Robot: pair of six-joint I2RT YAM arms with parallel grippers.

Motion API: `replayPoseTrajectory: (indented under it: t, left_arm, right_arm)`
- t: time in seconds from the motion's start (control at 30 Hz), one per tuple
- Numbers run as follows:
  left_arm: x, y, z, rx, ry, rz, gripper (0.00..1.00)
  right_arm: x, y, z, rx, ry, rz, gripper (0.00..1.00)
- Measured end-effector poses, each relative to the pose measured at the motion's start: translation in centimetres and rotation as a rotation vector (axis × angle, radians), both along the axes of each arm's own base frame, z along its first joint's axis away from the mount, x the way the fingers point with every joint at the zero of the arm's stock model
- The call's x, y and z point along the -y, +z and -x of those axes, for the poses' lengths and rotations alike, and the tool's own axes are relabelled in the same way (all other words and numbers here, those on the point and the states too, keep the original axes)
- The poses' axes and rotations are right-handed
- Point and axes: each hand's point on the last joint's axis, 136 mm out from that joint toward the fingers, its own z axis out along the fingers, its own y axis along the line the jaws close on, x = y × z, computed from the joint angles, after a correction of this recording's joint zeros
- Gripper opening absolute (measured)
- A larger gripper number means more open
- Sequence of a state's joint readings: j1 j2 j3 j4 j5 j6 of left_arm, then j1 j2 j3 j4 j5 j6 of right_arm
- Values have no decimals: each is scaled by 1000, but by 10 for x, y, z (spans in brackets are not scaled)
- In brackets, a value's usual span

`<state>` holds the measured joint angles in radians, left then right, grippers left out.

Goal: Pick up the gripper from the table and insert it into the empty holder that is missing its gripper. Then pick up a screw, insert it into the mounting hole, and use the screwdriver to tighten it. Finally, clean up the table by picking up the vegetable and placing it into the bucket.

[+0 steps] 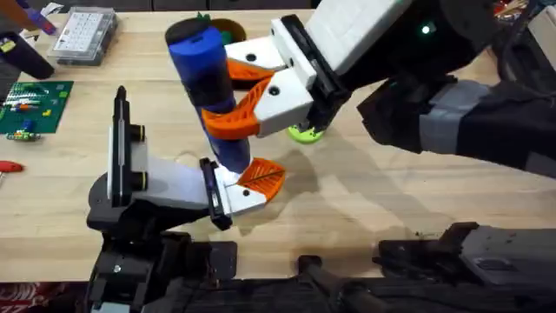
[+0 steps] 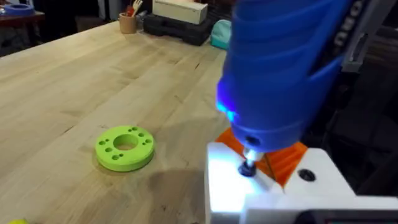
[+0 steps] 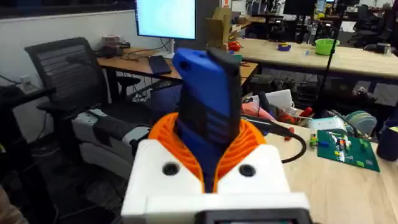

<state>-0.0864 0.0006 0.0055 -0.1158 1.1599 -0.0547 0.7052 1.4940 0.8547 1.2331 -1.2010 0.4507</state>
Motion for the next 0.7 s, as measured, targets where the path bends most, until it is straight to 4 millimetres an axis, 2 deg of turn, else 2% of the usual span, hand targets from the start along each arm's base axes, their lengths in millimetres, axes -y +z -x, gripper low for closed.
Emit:
replayPoseTrajectory:
  t: [0.7]
  left_arm:
    - [0, 0, 0, 0, 0, 0, 18]
  right_arm:
    - [0, -1, 0, -5, 0, 6, 49]
